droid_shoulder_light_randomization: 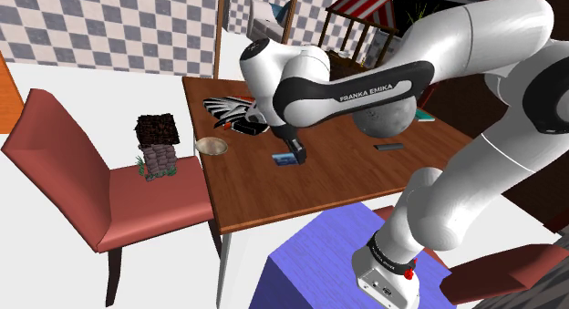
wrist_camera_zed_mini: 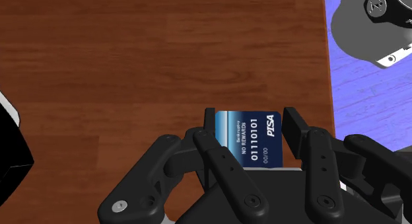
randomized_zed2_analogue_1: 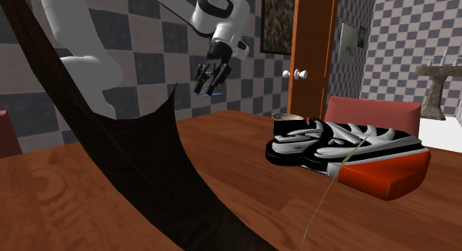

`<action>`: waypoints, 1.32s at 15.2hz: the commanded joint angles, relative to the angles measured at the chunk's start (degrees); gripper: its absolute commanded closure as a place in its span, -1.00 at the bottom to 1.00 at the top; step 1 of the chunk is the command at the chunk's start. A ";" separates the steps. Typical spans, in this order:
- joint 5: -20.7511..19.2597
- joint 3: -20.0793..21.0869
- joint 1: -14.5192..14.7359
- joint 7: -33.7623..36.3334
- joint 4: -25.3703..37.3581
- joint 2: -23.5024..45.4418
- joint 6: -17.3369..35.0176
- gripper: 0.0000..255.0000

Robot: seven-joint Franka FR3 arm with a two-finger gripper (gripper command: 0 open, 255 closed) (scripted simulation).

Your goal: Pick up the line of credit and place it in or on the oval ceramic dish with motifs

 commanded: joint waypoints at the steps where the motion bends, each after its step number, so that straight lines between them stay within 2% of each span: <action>1: 0.11 -0.04 0.00 -0.58 0.84 -0.66 -1.39 1.00; 3: 0.19 -0.06 0.01 -1.10 1.86 -1.13 -2.78 1.00; 11: -3.79 0.22 -0.51 -0.81 23.58 17.09 -7.15 1.00; 16: -6.49 -0.11 0.64 -1.73 40.49 29.25 -12.24 1.00; 20: -8.94 -0.88 2.69 -3.74 57.92 40.62 -18.16 1.00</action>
